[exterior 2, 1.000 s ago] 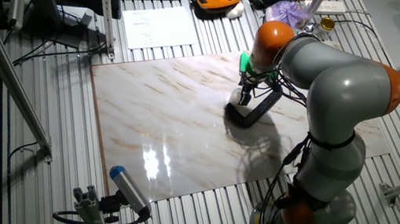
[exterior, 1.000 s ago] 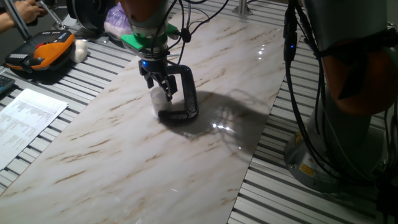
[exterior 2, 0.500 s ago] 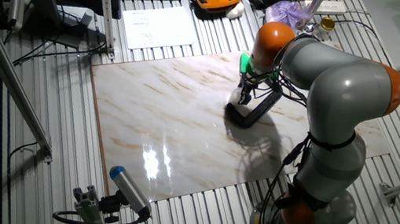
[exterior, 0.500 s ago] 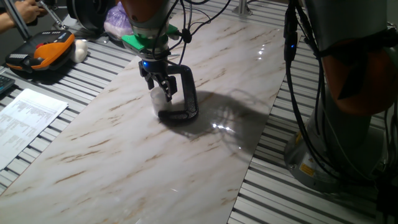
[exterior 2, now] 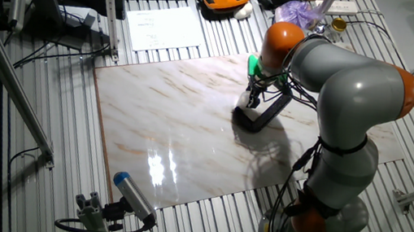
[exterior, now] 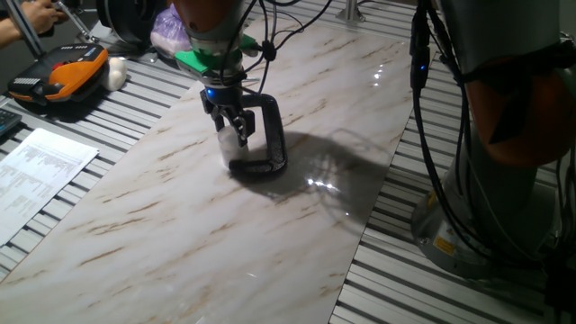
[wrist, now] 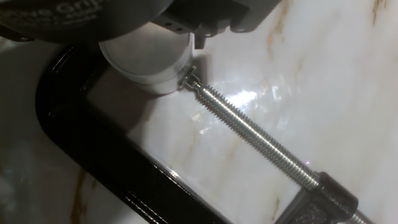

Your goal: Unscrew the lid from the jar

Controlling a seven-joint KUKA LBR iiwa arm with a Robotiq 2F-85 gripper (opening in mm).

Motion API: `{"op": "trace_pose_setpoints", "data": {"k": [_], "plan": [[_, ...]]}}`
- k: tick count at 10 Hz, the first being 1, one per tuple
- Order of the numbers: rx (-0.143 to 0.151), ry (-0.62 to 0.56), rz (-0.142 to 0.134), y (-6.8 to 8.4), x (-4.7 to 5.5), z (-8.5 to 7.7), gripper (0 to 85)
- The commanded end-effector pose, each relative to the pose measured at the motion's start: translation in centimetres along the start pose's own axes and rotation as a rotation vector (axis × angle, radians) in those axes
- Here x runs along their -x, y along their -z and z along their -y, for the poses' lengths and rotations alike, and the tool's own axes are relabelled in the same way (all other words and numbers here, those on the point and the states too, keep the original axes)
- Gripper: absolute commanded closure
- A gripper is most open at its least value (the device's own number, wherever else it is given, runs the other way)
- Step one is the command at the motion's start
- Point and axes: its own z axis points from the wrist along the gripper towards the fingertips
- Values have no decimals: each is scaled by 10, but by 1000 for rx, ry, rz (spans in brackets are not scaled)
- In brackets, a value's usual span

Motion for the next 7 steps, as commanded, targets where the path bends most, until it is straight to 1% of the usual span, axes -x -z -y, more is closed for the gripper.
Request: {"op": "trace_pose_setpoints", "data": {"k": [1,5,6,7], "plan": [[0,3,0,0,0,0,170],[-7,32,8,1,0,0,170],[-7,38,8,1,0,0,340],[-6,43,7,1,0,1,340]]}}
